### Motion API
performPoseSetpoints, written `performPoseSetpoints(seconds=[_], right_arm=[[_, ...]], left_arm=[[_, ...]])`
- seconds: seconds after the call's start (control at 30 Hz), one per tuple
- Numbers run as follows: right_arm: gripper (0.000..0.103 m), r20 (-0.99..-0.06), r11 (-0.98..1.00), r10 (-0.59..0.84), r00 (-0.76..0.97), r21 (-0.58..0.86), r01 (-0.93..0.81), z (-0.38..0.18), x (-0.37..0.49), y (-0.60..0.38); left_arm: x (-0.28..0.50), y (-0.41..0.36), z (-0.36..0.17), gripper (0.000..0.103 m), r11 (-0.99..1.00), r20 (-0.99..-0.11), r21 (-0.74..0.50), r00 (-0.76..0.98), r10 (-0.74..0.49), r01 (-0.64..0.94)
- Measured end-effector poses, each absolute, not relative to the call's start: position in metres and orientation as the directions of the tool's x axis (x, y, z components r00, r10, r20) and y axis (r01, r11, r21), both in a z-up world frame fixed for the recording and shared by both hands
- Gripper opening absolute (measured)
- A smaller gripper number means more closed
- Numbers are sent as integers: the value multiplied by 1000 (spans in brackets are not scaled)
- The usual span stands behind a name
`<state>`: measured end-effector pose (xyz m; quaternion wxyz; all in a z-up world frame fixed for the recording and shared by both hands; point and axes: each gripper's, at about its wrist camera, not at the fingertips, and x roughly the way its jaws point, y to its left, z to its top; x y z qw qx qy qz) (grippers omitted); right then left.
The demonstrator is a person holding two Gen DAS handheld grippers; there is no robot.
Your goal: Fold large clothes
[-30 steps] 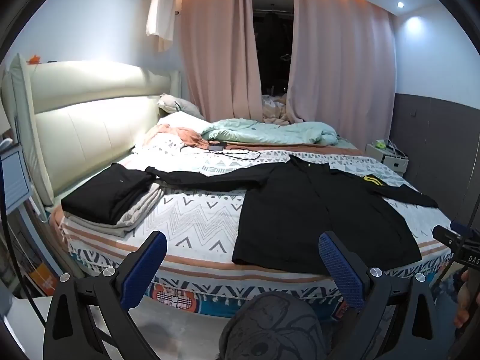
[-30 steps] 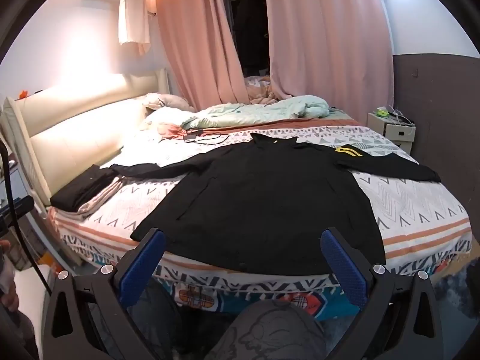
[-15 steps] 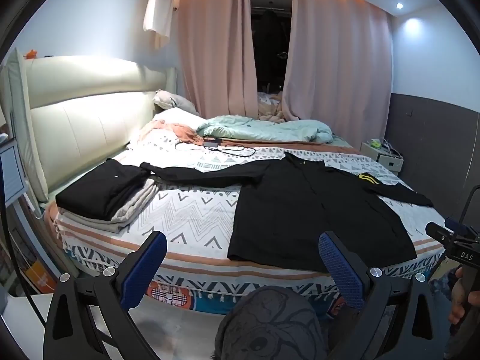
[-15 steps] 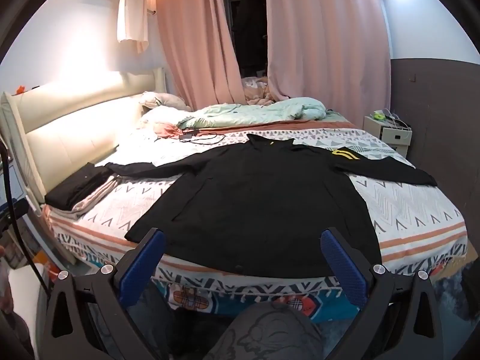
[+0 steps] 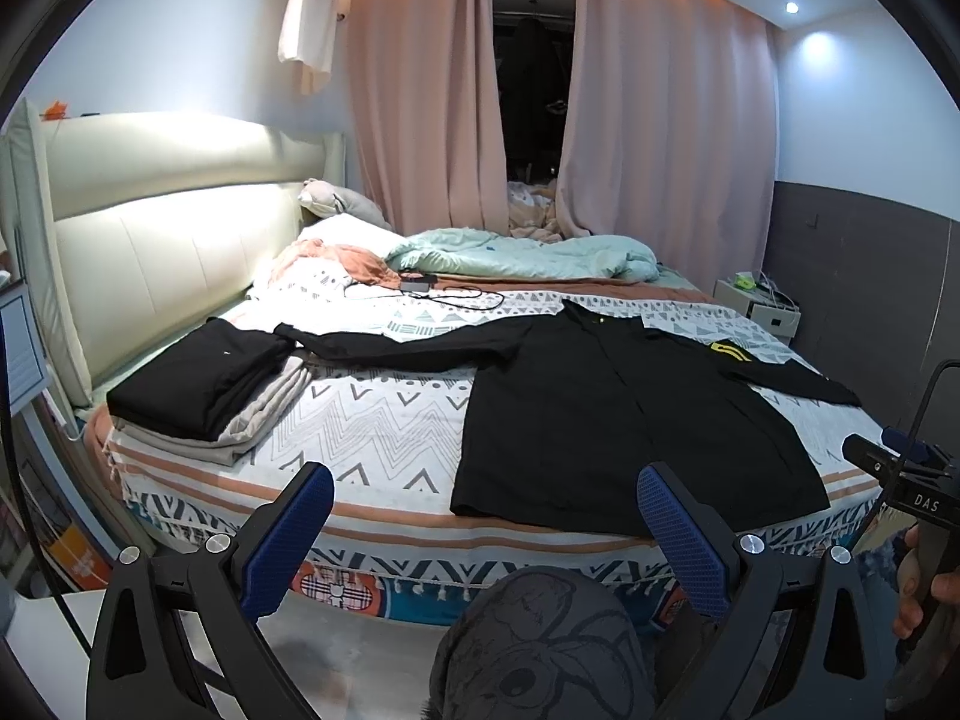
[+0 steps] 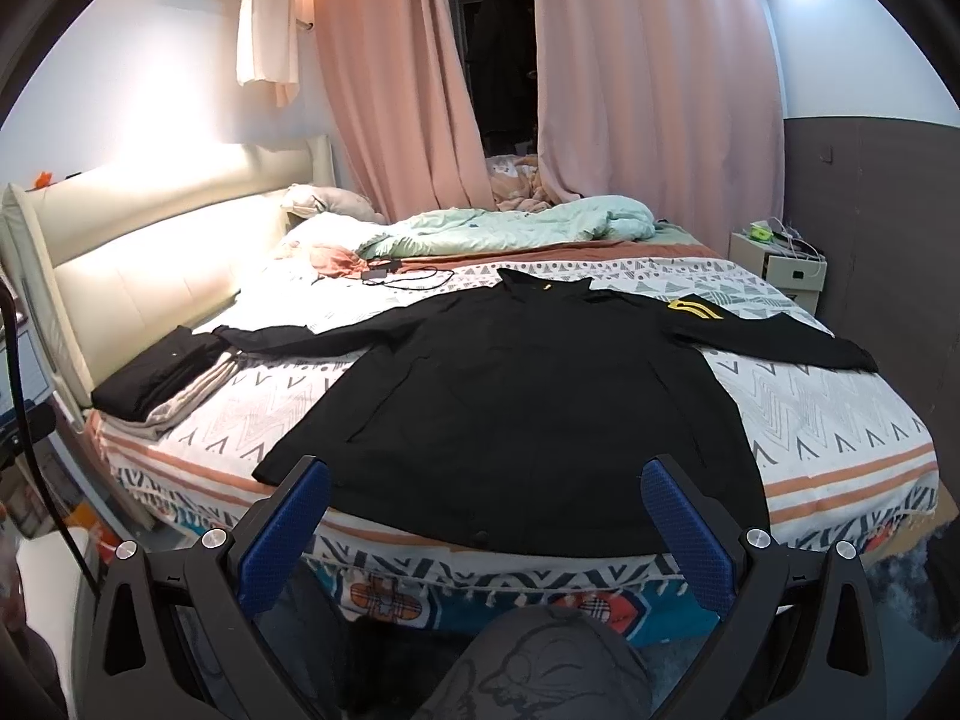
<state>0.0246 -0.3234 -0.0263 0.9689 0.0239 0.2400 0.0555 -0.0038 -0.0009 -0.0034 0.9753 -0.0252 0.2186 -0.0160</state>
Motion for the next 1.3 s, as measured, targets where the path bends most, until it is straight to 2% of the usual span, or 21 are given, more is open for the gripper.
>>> performPoseSetpoints(seconds=[0.47, 1.3], right_arm=[[103, -489, 992, 124, 864, 86, -94, -31, 28, -323], [103, -477, 995, 92, 874, 87, -58, -18, 18, -326]], left_arm=[[-5, 4, -4, 101, 997, -431, -69, 901, -45, 16], [-8, 7, -8, 101, 996, -431, -82, 900, -55, 21]])
